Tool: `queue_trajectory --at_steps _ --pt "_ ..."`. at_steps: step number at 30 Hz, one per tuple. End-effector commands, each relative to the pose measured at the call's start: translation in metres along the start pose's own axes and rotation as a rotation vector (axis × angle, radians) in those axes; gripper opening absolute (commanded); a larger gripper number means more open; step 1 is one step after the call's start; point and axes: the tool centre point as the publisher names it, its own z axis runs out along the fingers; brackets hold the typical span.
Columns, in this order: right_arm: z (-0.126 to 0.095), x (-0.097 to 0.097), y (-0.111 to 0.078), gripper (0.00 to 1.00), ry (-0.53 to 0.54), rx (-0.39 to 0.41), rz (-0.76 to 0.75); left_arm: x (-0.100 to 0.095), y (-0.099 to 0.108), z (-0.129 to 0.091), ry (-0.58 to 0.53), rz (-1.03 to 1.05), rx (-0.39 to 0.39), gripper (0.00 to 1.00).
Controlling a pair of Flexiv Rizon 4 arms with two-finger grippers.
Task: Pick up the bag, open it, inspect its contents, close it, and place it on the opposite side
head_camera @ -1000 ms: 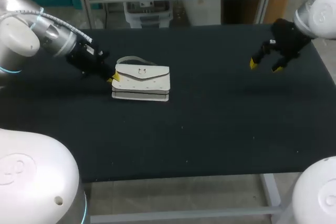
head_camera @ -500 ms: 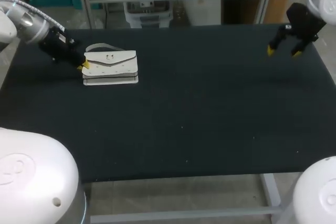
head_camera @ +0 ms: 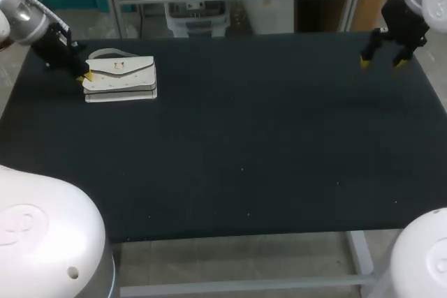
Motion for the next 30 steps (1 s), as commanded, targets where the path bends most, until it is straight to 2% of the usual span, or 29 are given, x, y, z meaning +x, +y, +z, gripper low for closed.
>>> queue_trajectory --at_steps 1,12,22,30 --pt "-0.004 -0.003 0.004 1.0 -0.012 0.011 0.006 -0.012 -0.018 -0.004 -0.013 0.016 -0.035 0.0" --pt "-0.01 -0.008 0.004 1.0 -0.039 0.025 0.006 -0.047 -0.032 -0.019 -0.067 -0.016 -0.037 0.0" --pt "-0.013 -0.004 0.007 1.0 -0.05 0.028 0.01 -0.082 -0.032 -0.033 -0.044 -0.05 -0.055 0.0" --pt "-0.012 0.003 0.008 1.0 -0.056 0.035 0.016 -0.095 -0.033 -0.036 0.012 -0.052 -0.061 0.0"
